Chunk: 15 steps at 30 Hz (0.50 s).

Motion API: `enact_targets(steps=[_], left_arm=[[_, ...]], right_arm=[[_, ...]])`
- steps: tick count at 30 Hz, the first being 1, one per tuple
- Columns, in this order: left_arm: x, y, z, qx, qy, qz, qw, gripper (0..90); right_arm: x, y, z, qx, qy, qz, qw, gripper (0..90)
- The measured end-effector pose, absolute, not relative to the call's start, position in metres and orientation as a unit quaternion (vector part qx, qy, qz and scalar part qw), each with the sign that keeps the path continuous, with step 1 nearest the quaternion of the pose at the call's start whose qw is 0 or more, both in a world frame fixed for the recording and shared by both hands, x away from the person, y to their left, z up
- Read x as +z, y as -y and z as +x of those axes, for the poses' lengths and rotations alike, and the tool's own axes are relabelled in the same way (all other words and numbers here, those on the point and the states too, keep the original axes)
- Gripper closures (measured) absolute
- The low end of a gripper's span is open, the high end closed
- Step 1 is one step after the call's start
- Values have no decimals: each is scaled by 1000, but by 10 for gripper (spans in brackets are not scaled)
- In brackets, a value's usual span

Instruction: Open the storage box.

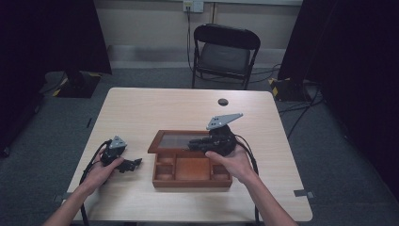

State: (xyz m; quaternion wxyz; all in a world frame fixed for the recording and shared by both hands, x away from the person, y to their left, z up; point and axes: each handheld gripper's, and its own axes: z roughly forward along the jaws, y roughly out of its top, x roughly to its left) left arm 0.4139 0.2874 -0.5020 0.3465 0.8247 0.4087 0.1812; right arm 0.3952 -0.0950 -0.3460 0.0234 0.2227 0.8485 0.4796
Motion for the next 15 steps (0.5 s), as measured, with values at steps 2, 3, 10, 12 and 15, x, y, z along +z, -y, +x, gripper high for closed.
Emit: enact_targets(steps=[2,3,10,12,15], left_arm=[[-502,-287,414,181,-409,825,346,52],[-502,-287,414,180,-409,825,346,53],[-502,-287,414,180,-409,825,347,53],[-502,-287,414,180,-409,824,347,53],[-502,-287,414,179,-411,823,349,52]], right_arm=[[-345,95,396,481,-848,222,23,818],[-345,95,396,481,-848,222,24,818],[-343,95,398,484,-845,225,26,818],[-342,95,398,485,-845,224,28,818],[-342,95,399,486,-844,225,26,818]])
